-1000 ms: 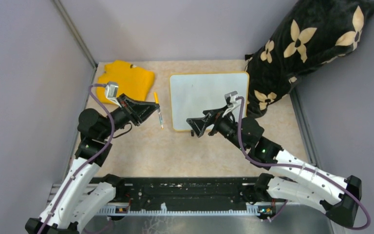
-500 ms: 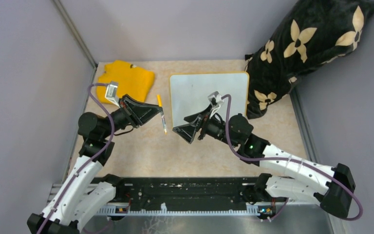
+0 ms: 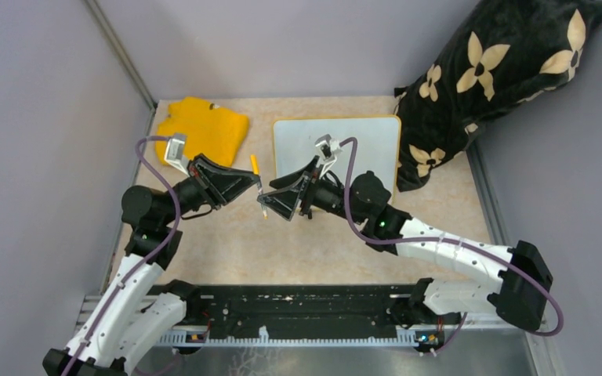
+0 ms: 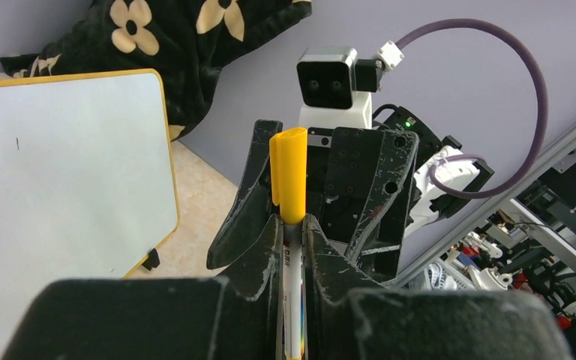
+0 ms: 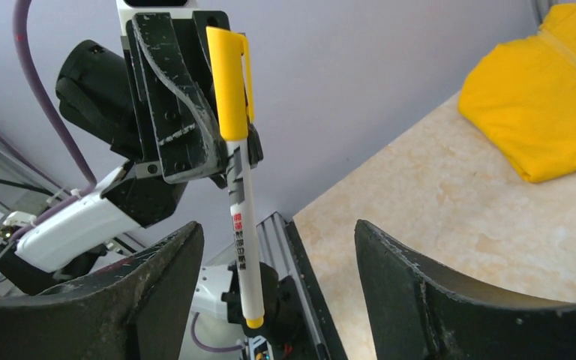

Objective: Write a sentence on the whiteboard
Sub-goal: Open the whiteboard marker at the center of the board.

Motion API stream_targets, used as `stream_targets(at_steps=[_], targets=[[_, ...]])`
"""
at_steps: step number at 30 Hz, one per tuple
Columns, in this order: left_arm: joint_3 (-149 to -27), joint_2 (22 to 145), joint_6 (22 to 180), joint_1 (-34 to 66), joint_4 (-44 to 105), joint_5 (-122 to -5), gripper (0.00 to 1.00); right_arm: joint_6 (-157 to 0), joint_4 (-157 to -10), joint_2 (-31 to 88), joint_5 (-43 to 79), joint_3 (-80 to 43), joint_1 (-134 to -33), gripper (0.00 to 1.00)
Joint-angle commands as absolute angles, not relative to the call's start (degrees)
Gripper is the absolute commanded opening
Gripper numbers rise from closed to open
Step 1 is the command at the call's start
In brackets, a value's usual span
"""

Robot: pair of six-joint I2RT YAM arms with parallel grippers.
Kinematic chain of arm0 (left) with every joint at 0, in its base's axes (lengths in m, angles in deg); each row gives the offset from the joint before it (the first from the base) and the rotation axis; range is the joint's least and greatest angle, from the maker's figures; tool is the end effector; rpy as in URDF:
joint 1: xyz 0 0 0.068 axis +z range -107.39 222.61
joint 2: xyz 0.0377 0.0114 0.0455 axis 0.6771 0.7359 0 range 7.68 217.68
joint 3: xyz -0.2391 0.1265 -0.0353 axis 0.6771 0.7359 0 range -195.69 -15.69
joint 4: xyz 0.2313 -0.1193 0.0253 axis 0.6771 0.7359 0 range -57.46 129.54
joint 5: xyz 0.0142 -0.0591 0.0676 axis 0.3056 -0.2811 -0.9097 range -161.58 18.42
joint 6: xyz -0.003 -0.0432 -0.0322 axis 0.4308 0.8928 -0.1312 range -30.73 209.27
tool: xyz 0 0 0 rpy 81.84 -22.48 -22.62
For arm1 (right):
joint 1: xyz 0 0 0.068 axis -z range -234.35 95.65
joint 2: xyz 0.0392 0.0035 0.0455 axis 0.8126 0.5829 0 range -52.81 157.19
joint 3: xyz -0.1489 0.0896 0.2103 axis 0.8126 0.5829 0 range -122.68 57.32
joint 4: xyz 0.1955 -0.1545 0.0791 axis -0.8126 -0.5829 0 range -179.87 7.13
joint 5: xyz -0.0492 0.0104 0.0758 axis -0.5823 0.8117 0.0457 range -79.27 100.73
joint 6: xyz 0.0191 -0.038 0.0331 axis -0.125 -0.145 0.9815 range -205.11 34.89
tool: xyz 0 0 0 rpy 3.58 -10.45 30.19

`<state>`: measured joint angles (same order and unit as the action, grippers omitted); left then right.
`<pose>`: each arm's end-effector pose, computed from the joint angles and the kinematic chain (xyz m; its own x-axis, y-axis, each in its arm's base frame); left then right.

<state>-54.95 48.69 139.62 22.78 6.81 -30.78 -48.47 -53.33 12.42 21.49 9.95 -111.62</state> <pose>0.1424 -0.0761 0.3803 -0.3861 -0.4803 -0.7875 0.8167 0.2189 -0.5339 0.1391 0.2288 0.3574 -0.4644 0.3618 -0.8083 -0.8078 0.2010 0.5541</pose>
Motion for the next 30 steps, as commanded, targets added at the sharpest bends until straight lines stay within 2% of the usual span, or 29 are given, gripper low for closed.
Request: stream_targets(at_steps=[1,10,13,16,17,18,20,27,30], targets=[[-54.5,46.9,140.0,22.8,5.0,-29.9,0.00,-47.4,-47.9,14.7,24.6,5.2,-112.6,0.70],[-54.4,46.3,139.8,22.8,5.6,-30.0,0.00,-47.3,-47.7,17.3,27.7,3.1,-113.5,0.47],[-54.0,46.0,139.7,22.8,5.1,-30.0,0.00,-47.7,-47.9,17.5,28.8,2.8,-113.6,0.32],[-53.5,45.3,139.3,22.9,4.7,-30.0,0.02,-48.3,-48.5,17.5,29.3,3.0,-113.6,0.09],[-53.4,45.1,139.3,22.8,4.6,-30.0,0.07,-48.6,-48.7,17.3,29.4,3.2,-113.6,0.01],[-53.3,44.9,139.3,22.8,4.7,-30.2,0.10,-48.9,-49.0,17.0,29.4,3.5,-113.7,0.00],[-53.2,44.7,139.4,22.9,4.7,-30.4,0.18,-49.8,-49.4,16.3,29.4,4.2,-113.7,0.00],[-53.7,44.7,140.1,22.8,5.2,-30.5,0.69,-52.8,-52.7,12.7,29.5,7.1,-113.7,0.00],[-53.7,45.4,140.9,22.9,4.5,-29.6,0.80,-53.5,-54.2,11.2,30.2,8.1,-113.7,0.00]])
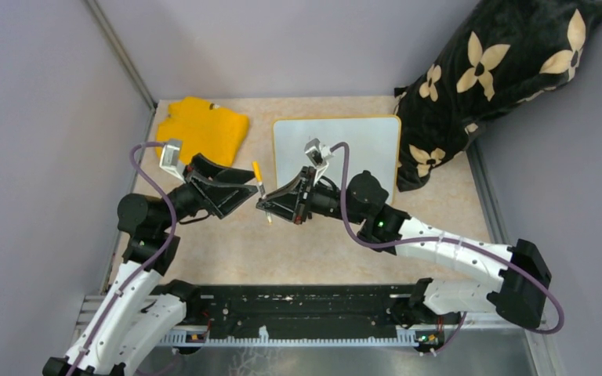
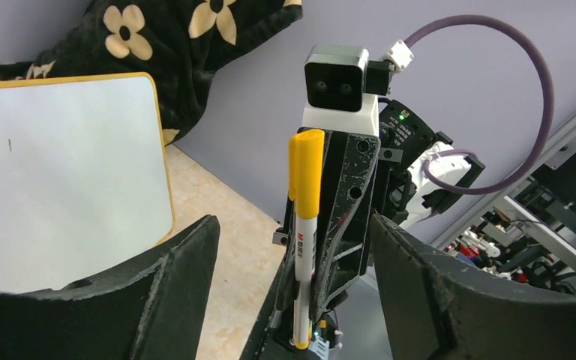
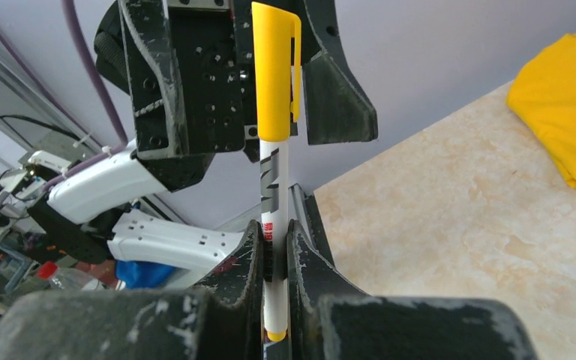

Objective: Write a sentence on the whiteboard
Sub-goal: Open the whiteboard marker at the center of the board.

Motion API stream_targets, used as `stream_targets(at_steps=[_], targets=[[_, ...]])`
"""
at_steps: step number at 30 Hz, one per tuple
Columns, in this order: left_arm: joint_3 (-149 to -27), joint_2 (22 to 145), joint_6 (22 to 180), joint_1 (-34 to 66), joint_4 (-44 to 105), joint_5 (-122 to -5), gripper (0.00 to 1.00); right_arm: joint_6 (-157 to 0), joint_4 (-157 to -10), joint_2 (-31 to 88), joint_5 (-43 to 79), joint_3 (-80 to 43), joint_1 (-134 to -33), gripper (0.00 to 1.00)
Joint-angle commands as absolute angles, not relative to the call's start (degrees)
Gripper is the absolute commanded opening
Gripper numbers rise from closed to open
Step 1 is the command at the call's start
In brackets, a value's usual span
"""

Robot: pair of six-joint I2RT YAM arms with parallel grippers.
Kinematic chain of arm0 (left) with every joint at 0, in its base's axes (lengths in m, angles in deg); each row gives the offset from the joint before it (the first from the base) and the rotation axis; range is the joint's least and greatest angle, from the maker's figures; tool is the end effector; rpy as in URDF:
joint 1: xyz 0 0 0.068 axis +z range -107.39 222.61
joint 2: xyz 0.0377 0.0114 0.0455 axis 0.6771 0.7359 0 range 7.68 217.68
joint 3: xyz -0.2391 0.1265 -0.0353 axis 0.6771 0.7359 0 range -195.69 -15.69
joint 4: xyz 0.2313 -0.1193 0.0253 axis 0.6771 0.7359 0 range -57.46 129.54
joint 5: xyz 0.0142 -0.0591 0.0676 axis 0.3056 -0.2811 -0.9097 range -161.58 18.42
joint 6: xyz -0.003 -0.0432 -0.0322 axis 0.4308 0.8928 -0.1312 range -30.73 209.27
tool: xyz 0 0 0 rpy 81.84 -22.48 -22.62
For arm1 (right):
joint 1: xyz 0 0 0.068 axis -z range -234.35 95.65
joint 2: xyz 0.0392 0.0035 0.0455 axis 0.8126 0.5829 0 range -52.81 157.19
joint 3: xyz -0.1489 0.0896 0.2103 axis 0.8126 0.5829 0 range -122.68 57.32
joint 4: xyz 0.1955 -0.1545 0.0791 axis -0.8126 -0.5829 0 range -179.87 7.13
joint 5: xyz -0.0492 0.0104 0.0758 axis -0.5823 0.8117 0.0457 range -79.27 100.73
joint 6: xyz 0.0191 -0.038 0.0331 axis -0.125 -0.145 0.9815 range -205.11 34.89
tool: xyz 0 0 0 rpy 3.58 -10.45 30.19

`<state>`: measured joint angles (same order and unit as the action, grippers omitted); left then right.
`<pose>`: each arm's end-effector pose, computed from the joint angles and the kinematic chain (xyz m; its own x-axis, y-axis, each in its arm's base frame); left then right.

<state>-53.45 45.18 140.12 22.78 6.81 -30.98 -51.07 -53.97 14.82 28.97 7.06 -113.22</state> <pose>0.1296 -0.0714 0.3796 -0.3662 -0.4939 -0.7887 0.8298 0.2103 -0.5169 0.1336 0.2428 0.3634 -0.4582 0.2696 -0.8469 -0.8629 0.0934 0.4966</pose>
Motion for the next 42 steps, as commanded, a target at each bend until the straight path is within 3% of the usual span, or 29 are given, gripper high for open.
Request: stream_targets(at_steps=[1,8,13,25,30,42], targets=[[-53.7,46.1,141.1,22.9,4.2,-29.0,0.81,-53.8,-54.6,10.9,30.6,8.3,-113.7,0.00],[-54.8,50.0,142.7,22.8,0.5,-23.5,0.80,-54.4,-56.9,9.8,32.2,9.3,-113.8,0.00],[-55.0,51.2,143.1,22.8,-0.2,-22.3,0.71,-54.7,-57.7,9.6,32.1,9.3,-113.8,0.00],[-54.7,50.8,142.6,22.8,-0.5,-21.2,0.35,-54.5,-58.3,10.6,31.4,9.2,-113.9,0.00],[-54.9,50.1,140.2,22.8,2.6,-21.9,0.01,-54.3,-58.7,10.6,31.0,9.6,-113.8,0.00],[-55.2,44.8,136.2,22.8,10.2,-33.8,0.00,-53.5,-63.0,3.9,28.7,18.7,-113.8,0.00]])
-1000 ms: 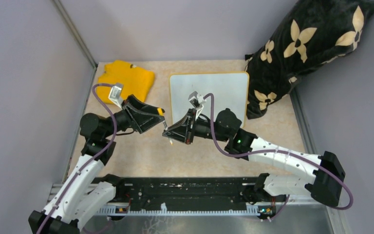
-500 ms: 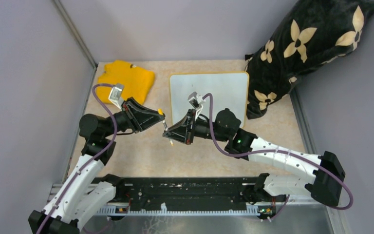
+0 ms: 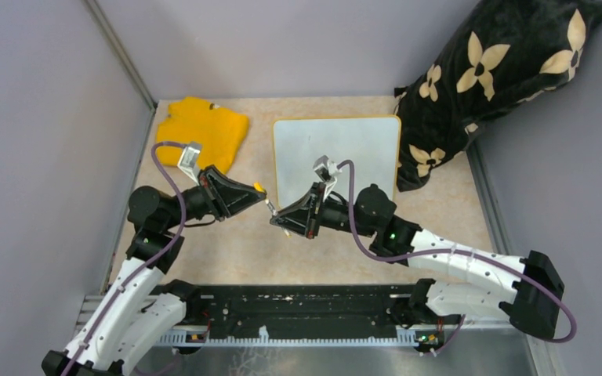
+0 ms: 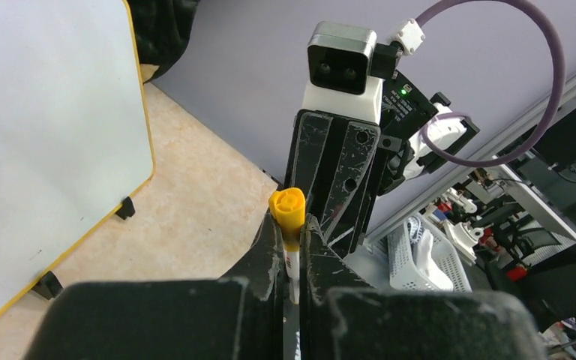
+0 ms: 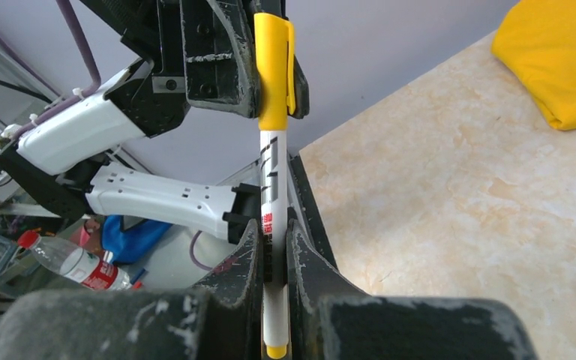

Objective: Write a sentence on the whiteboard
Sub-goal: Open the whiteboard marker at the center of the board.

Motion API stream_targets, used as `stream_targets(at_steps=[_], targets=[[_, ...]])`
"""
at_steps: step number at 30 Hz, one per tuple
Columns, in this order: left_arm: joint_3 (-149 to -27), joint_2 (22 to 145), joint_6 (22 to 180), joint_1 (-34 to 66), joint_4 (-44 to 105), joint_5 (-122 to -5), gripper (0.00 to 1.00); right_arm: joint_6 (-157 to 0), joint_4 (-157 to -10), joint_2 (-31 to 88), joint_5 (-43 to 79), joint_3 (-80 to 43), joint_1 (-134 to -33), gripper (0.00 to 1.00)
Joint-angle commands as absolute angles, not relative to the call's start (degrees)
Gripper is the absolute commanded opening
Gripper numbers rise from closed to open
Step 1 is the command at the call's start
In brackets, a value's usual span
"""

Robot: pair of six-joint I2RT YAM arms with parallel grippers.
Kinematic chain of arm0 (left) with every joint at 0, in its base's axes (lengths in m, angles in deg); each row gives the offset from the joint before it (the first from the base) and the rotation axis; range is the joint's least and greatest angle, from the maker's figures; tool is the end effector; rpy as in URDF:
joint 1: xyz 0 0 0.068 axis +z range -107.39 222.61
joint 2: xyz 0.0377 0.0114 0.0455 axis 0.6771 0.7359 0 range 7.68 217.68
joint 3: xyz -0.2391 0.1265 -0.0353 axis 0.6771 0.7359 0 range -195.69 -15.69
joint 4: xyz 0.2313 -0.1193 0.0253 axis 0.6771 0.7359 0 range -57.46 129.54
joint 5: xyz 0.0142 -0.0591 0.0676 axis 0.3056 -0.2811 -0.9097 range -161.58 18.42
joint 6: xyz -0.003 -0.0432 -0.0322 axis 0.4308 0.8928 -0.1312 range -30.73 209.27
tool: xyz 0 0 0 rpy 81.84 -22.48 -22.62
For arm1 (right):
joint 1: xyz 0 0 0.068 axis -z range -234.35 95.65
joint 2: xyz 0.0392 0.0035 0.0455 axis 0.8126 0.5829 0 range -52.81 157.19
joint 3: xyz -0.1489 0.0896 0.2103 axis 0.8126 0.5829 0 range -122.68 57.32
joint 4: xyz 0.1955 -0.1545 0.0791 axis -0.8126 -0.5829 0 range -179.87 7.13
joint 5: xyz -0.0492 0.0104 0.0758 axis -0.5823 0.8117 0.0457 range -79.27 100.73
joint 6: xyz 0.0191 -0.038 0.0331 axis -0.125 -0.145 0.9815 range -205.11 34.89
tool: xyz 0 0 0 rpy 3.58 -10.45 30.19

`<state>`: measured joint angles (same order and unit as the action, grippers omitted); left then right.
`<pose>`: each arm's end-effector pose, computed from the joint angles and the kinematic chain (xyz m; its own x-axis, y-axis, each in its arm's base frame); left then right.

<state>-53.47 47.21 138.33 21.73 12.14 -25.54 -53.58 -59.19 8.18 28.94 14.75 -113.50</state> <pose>0.1372 -0.0798 0.3656 -0.4724 -0.3810 -0.7948 0.8055 0.1795 -0.5648 0.1190 0.2210 0.3339 -0.4699 0.1821 -0.8638 -0.8557 0.1462 0.4963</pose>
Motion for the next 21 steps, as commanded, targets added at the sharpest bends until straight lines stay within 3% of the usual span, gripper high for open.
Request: stream_targets(at_steps=[1,11,21], targets=[[-55.2,44.7,136.4,22.8,10.4,-34.1,0.00,-53.2,-63.0,3.2,28.7,19.5,-113.8,0.00],[-54.7,44.2,137.4,22.8,12.4,-38.6,0.00,-51.1,-64.4,-2.5,25.5,24.9,-113.9,0.00],[-56.5,49.6,126.0,22.8,52.8,-64.6,0.00,-54.5,-82.5,-15.0,1.9,27.1,-113.9,0.00]])
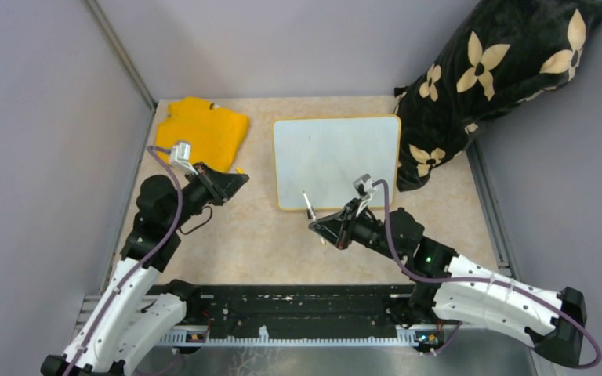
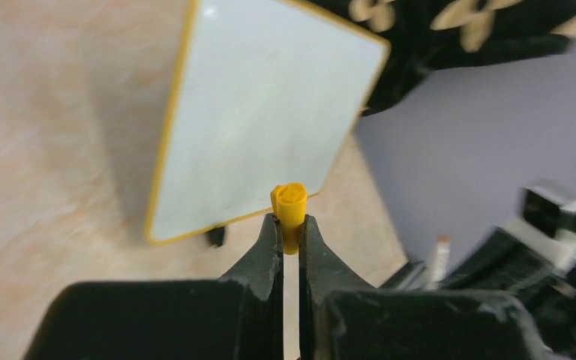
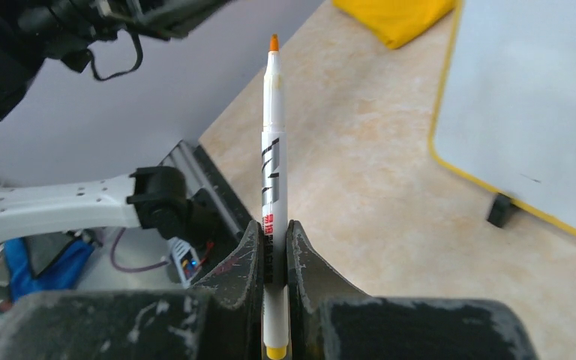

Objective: Write a sentence on the whiteboard
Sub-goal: Open the whiteboard marker at the center of the board, then place the pen cap at the center of the board.

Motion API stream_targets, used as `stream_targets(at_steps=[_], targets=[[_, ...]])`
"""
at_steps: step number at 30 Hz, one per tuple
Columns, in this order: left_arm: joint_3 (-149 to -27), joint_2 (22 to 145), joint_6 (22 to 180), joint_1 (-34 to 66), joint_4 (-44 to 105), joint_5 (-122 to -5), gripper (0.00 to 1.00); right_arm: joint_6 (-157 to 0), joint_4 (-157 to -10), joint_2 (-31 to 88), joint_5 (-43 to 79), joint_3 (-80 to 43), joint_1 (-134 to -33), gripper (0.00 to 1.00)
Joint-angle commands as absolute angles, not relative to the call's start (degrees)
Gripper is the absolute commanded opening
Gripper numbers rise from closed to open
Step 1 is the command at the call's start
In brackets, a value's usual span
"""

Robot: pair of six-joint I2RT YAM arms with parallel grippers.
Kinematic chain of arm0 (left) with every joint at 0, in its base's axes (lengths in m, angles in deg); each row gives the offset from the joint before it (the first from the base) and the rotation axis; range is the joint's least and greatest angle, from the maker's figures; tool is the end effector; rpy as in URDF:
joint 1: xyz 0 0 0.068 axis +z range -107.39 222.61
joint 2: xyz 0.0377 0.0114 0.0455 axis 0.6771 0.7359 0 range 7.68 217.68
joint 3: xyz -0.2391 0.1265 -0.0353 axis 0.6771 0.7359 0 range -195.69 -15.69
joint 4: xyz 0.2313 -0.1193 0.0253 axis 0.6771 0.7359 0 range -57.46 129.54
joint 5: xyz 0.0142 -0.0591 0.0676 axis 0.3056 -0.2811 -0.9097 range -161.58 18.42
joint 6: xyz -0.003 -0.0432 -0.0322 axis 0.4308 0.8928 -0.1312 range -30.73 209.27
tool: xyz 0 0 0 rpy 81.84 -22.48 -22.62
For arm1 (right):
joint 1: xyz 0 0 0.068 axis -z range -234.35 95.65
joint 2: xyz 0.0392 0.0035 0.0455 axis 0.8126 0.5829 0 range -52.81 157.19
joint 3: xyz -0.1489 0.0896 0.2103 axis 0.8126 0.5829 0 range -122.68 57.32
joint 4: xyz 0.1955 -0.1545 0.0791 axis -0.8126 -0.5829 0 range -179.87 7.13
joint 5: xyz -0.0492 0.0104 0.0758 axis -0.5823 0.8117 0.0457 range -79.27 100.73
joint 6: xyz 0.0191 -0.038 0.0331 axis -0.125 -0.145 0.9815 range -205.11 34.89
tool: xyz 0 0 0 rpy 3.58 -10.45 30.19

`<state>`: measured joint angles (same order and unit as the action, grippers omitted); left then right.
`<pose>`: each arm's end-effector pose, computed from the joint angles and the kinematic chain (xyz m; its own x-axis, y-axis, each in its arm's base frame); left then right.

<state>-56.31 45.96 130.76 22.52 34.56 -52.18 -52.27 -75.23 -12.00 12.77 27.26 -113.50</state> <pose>0.1488 -0.0670 0.3476 -0.4173 -0.5127 -0.7504 0.4800 0.5768 -0.6610 0.0920 0.1565 0.2935 -0.4986 0.2222 -0.8379 -0.7211 0.4301 0.5431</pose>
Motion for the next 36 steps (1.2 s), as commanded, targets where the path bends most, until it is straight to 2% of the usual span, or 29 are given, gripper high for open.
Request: stream_targets(at_steps=[1,8,21,36], targets=[[-55.9,51.8,125.6,22.9,54.6,-65.3,0.00,-54.8,-84.4,-15.2,0.8,27.0,-113.9,0.00],[-57.0,69.6,126.1,22.8,59.8,-64.3,0.00,-55.1,-88.8,-15.6,-2.4,26.6,-113.9,0.00],[-64.8,89.4,126.2,22.8,63.8,-70.8,0.00,-53.7,-89.8,-17.4,-4.1,27.5,-114.0,0.00],[-64.9,96.2,125.0,21.1,62.0,-70.8,0.00,-52.8,-88.4,-16.3,-4.1,28.8,-113.9,0.00]])
